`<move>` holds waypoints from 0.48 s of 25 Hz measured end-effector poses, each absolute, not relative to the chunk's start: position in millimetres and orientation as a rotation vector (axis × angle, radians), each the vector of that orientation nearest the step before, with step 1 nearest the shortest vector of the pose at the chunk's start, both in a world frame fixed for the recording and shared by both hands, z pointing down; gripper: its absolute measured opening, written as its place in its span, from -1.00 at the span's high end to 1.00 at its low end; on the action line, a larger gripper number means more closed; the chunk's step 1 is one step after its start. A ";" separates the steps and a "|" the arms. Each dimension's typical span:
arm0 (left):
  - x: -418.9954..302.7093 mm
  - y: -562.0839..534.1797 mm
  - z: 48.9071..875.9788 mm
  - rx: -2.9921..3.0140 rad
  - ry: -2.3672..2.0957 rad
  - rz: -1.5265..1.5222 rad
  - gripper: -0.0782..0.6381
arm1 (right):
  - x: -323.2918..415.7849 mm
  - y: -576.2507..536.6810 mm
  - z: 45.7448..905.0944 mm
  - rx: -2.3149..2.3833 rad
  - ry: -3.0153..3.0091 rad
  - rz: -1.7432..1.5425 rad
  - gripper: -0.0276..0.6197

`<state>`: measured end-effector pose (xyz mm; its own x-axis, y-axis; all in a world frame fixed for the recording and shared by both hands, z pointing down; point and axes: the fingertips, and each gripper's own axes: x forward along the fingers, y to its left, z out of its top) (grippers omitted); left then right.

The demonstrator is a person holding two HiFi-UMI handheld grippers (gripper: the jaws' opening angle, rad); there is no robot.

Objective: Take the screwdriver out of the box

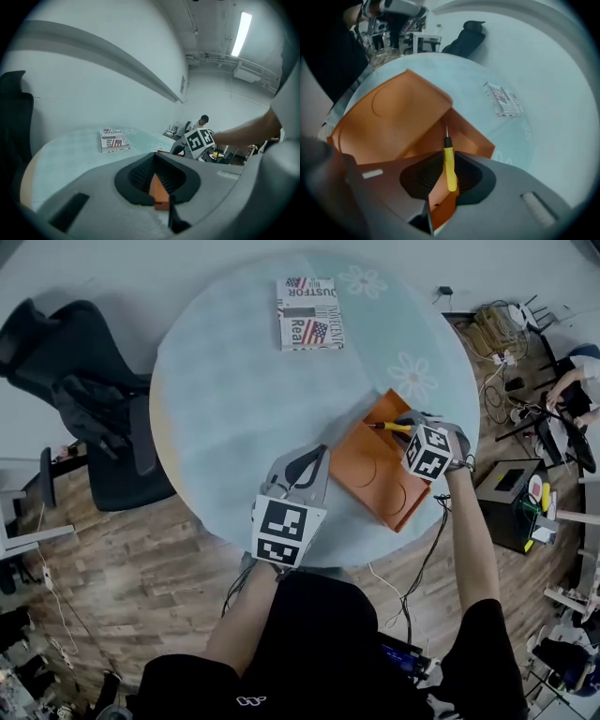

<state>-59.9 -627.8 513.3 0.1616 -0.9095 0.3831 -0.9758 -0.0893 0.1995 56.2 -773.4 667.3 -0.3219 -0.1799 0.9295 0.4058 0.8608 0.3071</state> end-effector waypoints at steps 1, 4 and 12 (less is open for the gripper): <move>-64.7 -627.2 513.6 2.034 -1.801 0.225 0.77 | 56.4 -774.7 676.8 -0.210 -1.757 -0.613 0.65; -79.4 -626.1 515.0 2.004 -1.826 0.228 0.77 | 51.8 -777.1 694.9 -0.276 -1.675 -0.637 0.62; -93.9 -627.4 509.4 1.985 -1.868 0.226 0.77 | 49.8 -777.7 712.8 -0.356 -1.594 -0.604 0.62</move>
